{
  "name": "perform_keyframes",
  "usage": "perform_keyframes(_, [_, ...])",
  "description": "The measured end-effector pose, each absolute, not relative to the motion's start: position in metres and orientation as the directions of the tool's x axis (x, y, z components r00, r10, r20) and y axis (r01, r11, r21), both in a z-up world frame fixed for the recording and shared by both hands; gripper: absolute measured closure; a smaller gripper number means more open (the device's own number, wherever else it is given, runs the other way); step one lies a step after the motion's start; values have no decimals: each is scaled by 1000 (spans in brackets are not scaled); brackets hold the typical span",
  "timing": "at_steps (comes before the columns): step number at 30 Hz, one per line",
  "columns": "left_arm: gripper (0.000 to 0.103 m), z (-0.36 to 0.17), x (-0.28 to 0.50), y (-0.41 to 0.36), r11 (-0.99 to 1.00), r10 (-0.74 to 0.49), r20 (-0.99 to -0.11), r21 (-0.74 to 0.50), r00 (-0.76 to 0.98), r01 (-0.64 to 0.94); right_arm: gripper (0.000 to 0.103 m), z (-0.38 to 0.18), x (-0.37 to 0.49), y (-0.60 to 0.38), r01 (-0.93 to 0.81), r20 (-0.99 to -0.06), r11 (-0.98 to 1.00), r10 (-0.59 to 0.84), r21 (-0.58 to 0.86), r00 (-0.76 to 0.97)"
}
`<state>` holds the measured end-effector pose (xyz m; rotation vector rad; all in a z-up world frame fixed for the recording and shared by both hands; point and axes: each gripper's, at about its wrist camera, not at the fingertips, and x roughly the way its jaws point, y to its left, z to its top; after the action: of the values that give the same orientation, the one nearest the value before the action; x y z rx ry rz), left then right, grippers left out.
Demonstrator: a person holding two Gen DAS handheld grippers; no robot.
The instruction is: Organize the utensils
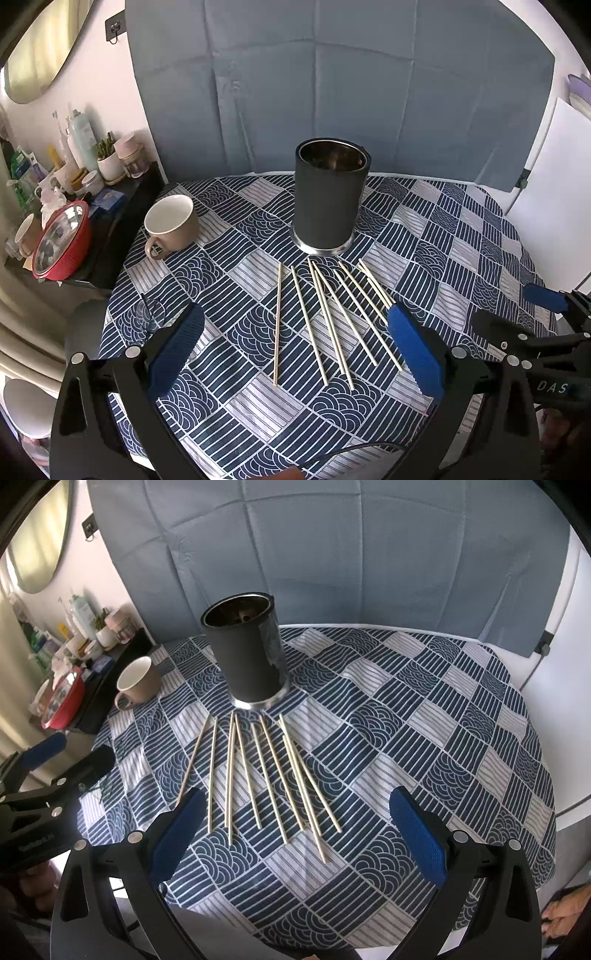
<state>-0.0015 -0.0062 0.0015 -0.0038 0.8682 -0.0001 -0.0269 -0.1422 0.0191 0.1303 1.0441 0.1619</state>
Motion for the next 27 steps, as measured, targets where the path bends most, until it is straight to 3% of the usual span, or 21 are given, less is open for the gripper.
perform_keyframes(27, [6,-11,11,-6,1000,-6,-795,-7,607,0,8,6,-18,-146,-41,-863,976,209,215,460])
